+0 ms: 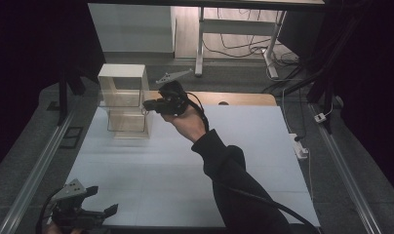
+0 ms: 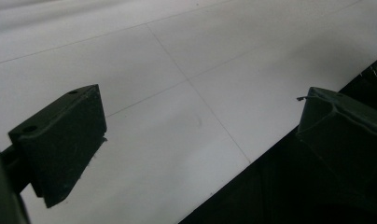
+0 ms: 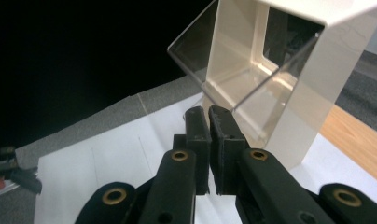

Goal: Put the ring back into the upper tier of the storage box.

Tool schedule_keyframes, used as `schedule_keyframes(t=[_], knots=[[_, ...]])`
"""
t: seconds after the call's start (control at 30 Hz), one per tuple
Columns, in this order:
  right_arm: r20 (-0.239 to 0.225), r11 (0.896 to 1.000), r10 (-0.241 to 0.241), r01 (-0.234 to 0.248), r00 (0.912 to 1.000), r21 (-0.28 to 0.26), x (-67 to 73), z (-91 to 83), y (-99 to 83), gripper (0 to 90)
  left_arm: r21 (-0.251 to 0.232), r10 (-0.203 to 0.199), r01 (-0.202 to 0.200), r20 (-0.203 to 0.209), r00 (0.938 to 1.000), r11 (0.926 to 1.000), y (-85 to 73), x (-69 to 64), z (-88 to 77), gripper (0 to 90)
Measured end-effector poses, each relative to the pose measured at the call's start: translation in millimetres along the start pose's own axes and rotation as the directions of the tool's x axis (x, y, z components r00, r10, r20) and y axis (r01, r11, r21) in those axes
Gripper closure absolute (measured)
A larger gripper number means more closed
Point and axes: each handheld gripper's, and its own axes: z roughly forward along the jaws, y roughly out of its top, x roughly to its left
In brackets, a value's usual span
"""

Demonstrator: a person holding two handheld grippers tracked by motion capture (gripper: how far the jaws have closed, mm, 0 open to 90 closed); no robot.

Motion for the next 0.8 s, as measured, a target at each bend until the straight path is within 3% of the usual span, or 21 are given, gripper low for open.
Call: schedule_keyframes(t=[0.8], knots=[[0.057, 1.0, 0.002, 0.0, 0.9984, -0.029, -9.1, 48.2, 28.5, 86.7, 0.0, 0.001, -0.001, 0.006, 1.0, 1.0, -0.4, 0.5, -0.5, 1.5]])
